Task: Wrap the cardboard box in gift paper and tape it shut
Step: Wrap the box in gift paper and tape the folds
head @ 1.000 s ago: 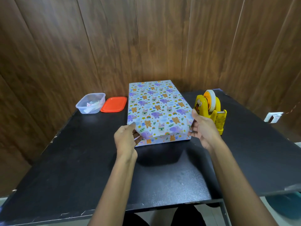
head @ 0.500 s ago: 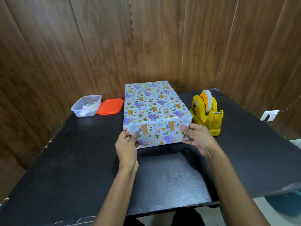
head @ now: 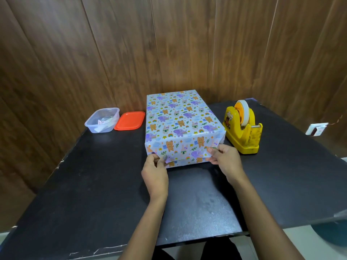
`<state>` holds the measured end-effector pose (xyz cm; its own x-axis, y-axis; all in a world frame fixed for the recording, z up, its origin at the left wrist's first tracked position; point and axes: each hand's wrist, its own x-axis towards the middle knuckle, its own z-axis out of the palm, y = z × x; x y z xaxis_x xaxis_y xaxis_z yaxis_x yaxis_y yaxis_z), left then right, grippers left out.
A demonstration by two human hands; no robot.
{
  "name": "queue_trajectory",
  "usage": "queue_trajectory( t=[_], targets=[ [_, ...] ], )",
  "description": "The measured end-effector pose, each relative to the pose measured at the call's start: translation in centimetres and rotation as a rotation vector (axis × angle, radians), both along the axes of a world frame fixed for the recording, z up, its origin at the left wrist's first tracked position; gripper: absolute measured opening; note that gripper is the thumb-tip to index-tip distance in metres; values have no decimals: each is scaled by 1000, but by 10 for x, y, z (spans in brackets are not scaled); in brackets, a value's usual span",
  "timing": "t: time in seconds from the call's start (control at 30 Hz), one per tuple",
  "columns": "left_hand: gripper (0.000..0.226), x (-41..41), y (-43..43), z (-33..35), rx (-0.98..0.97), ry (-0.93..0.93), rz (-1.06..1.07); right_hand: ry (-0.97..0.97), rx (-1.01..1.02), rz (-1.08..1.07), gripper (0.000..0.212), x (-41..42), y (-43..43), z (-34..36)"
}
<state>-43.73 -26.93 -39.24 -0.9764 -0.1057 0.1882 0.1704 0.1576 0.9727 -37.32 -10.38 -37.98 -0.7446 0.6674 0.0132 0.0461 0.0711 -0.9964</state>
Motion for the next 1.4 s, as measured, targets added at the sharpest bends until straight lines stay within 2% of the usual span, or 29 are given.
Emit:
queue_trajectory(
  t=[0.13,0.3,0.33,0.5,0.67,0.8,0.97,1.2,1.3,1.4],
  targets=[
    [23,4,2,3,-256,112,107,-39,85,-81,28,-5,-3,-9],
    [20,7,-4,10,-545,197,168,-95,174,-74,31,-8,-1,-5],
    [23,6,-5,11,-611,240,191,-110,194,-68,29,-9,0,-5],
    [74,-16,-12,10,-1022,558,336,-152,253,-39,20,-13,6,-2],
    [94,-39,-15,20,-1278,939,129,-182,283,-4,27,-15,12,2],
    [98,-54,-12,32,-1425,1122,-70,-184,205,48,30,-14,14,8],
    [99,-51,-6,44,-1716,1126,-80,-230,77,106,27,-16,19,19],
    [99,-43,1,54,-1978,1139,-144,-315,12,99,26,-22,25,23],
    [99,-39,7,58,-2026,1110,-241,-387,100,44,39,-22,29,17],
    [94,-37,10,60,-2017,1053,-315,-505,338,-45,48,-19,31,15]
  ],
)
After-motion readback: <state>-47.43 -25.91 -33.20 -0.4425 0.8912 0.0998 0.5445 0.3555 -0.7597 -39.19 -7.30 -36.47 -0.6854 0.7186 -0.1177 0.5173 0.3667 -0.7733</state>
